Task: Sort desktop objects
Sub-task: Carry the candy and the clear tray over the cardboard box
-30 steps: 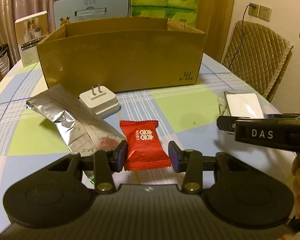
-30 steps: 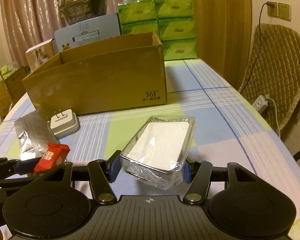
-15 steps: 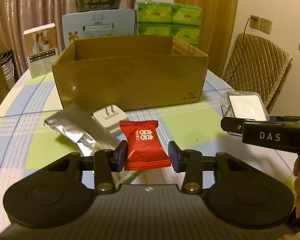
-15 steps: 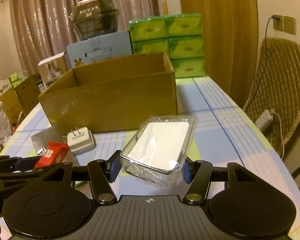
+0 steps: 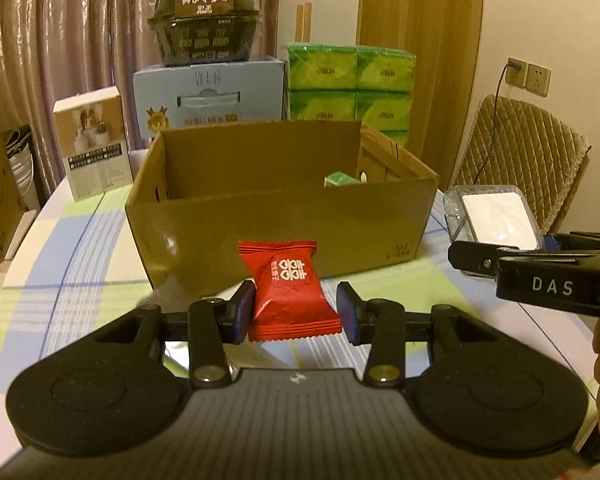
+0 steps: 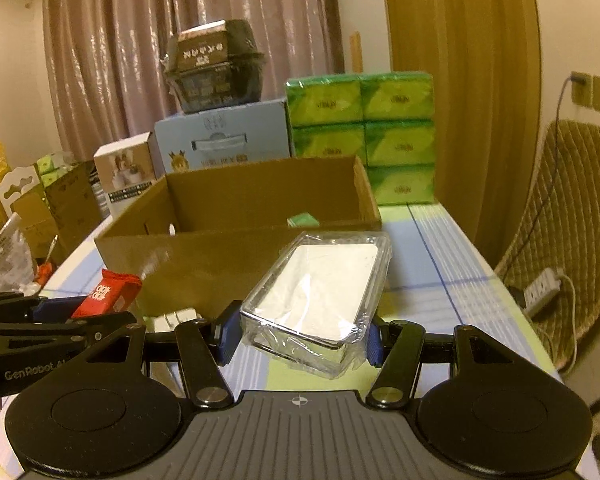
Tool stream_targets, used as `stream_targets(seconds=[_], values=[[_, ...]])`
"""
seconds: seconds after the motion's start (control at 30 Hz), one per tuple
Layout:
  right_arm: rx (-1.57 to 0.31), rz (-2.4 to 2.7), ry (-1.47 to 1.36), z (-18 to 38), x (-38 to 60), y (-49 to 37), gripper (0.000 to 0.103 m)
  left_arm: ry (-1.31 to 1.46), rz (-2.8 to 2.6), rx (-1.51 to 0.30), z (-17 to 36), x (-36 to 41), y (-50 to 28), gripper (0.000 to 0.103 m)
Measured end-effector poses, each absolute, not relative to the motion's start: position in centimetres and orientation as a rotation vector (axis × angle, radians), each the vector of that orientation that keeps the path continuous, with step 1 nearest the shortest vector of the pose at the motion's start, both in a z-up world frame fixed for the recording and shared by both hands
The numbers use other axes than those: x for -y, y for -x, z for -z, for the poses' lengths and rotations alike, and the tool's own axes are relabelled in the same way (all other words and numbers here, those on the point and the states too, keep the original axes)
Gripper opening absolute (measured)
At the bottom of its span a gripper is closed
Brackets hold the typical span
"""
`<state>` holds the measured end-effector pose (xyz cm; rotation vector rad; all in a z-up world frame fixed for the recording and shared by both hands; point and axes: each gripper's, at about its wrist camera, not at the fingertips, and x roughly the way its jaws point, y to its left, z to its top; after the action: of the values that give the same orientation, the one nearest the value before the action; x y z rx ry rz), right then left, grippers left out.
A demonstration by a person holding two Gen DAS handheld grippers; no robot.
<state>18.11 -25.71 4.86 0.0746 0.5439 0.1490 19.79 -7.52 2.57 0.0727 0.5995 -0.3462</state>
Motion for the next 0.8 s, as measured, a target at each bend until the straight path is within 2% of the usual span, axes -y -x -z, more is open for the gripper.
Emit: stream_targets(seconds=[0.8], values=[[-0.507,-0.21,-0.032,-8.7,24.2,-25.3,0.056,-0.077,0.356,-0.586,-5.4,6.6,-26.2,0.038]])
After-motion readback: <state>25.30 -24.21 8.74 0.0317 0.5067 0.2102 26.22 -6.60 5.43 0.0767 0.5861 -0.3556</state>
